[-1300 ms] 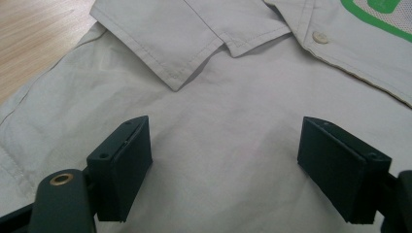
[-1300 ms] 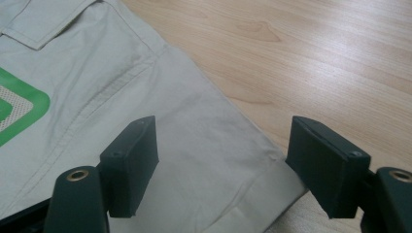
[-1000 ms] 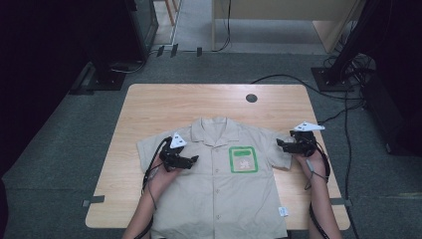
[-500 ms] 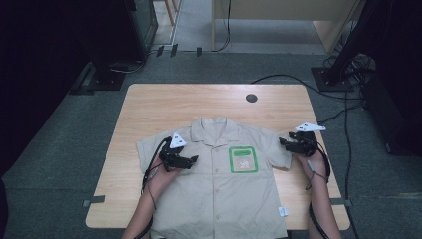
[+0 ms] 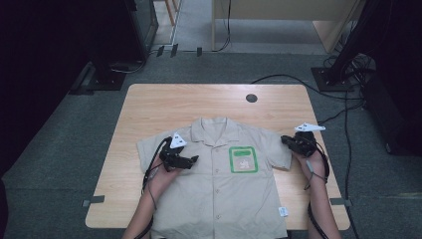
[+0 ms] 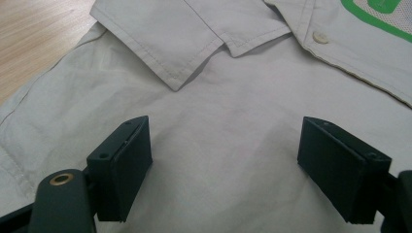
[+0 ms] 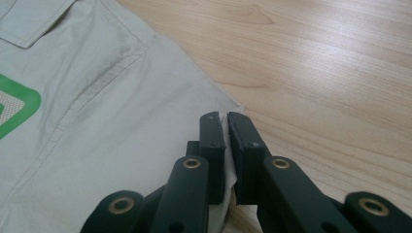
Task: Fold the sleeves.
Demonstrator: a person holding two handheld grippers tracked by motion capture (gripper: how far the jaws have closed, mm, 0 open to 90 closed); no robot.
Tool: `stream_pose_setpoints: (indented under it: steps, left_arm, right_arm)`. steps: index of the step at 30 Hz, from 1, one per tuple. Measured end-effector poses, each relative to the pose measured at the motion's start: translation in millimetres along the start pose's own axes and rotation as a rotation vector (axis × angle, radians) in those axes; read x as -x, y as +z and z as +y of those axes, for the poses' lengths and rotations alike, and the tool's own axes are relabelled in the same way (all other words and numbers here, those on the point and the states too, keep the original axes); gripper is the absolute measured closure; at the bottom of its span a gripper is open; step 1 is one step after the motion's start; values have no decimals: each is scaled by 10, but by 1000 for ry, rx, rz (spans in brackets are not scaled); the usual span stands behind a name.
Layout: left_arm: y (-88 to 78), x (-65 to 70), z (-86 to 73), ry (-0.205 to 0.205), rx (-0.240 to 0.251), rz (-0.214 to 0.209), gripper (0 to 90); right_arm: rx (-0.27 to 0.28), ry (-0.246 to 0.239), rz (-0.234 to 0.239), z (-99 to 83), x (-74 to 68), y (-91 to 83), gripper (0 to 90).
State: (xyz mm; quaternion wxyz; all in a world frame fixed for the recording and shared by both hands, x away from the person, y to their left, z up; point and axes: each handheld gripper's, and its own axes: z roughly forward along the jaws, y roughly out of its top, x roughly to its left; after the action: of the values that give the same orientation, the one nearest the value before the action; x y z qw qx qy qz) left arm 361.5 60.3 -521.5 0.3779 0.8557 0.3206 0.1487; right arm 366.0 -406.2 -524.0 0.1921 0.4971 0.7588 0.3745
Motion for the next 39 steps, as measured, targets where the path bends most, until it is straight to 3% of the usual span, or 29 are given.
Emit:
stream_pose_setpoints:
  steps: [19, 39]
  left_arm:
    - [0, -1, 1, -1, -1, 0, 202]
    - [0, -1, 1, -1, -1, 0, 202]
  right_arm:
    - [73, -42, 13, 124, -151, -163, 851]
    - [103, -111, 53, 317, -488, -250, 852]
